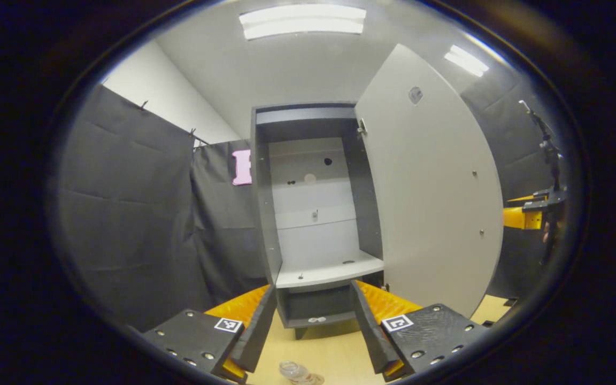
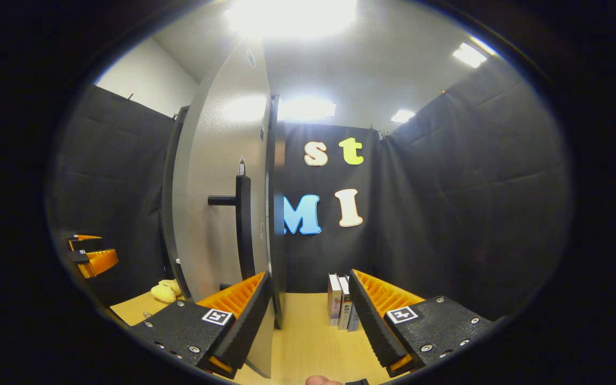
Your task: Open the cabinet door with the right hand, grasp the bottle in the cabinet with the left hand and place it on the coaster, then close the cabinet door with the right hand.
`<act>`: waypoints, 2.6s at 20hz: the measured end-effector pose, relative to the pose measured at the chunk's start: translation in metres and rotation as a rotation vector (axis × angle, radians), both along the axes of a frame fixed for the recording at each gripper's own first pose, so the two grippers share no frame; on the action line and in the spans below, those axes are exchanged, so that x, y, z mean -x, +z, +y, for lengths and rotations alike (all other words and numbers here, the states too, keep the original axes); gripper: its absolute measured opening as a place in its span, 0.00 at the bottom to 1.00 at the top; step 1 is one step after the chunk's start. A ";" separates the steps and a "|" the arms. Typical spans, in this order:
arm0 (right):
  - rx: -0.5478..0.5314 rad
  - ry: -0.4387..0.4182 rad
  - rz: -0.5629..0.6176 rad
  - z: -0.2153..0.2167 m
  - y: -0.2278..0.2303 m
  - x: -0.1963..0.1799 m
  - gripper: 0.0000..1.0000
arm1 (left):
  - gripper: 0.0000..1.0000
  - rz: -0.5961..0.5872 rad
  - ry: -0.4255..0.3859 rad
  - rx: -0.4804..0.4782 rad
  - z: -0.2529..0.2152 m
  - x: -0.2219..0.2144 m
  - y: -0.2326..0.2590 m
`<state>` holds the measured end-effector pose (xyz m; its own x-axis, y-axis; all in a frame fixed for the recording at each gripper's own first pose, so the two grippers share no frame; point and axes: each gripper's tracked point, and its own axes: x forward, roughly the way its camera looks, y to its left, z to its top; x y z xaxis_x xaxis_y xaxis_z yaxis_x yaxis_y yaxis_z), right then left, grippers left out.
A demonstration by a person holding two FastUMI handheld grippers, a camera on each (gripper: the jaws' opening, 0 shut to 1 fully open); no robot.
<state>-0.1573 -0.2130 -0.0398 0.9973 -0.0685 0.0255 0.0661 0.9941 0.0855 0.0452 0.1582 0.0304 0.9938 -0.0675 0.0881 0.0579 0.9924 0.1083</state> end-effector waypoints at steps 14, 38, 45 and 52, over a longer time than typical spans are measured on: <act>0.017 0.097 -0.044 0.139 0.024 -0.001 0.88 | 0.84 -0.050 -0.059 0.054 0.005 0.007 0.002; 0.025 0.184 -0.015 0.279 0.010 -0.098 0.91 | 0.92 -0.032 -0.025 0.042 0.097 -0.067 -0.025; -0.031 0.179 0.050 0.247 -0.006 -0.128 0.92 | 0.92 0.019 -0.001 0.017 0.068 -0.080 -0.033; -0.043 0.132 0.039 0.222 -0.001 -0.147 0.91 | 0.87 0.034 0.035 0.066 0.053 -0.086 -0.033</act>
